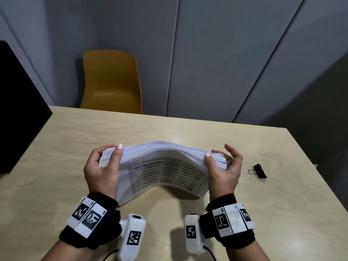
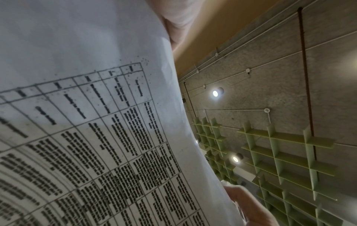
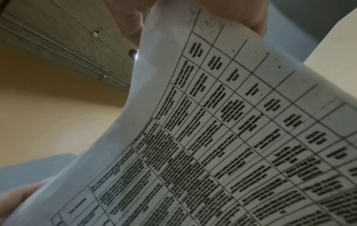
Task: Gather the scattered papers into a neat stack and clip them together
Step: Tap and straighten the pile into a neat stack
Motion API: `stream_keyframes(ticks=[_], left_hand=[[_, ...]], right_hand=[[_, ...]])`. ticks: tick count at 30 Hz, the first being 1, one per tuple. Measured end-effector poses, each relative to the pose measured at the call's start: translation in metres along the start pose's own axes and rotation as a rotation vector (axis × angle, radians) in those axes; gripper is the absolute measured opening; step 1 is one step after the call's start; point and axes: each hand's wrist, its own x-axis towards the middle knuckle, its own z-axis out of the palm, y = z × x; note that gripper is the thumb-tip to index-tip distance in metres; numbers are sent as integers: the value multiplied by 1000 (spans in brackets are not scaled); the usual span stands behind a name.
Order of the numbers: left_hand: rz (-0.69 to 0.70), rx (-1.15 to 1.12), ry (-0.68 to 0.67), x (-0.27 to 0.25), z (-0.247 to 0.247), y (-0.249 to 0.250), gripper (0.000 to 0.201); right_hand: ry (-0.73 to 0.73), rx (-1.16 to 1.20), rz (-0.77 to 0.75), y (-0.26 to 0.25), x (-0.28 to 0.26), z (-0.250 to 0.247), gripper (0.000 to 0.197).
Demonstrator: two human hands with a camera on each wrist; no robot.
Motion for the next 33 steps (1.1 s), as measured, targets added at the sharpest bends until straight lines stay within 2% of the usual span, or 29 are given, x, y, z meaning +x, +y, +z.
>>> stream_keyframes(ticks=[4,6,9,12,15,18,20,22,24,25,29,33], left_hand=[[5,-6,5,2,-1,-3,12],[19,8,-6,2,-1,-3,12],[54,25,-7,2,-2,-2,12],[70,61,-11,2,-1,0,12],[78,78,-22,2,-2,0,13],[102,98,-40,2,-2,2,12],[107,110,-71,1,-4,5,7],[121,138,-138,0,-8,6,29],[206,154,-230,-1,-14,7,48],[284,183,-268,0,-18,7,51],[580,391,-339,6,-29,3,39],[645,464,-485,6,-36,-3,42]], right_hand=[[3,2,-37,-3,-1,-3,46],[-29,-66,-151,-6,-4,-8,44],[-194,-231,-389,-7,-9,-18,50],[-277,-387,-542,-2,-7,-25,38],[-270,-443,-593,-3,0,-29,31],[-395,-530,-637,-3,4,-32,42],[-442,-601,-670,3,7,-35,40],[-425,-631,-682,8,9,-37,41],[-405,-643,-687,9,10,-38,46],[-399,-653,-691,8,10,-38,46],[-389,-655,-696,8,10,-37,40],[-416,-727,-666,8,6,-37,51]])
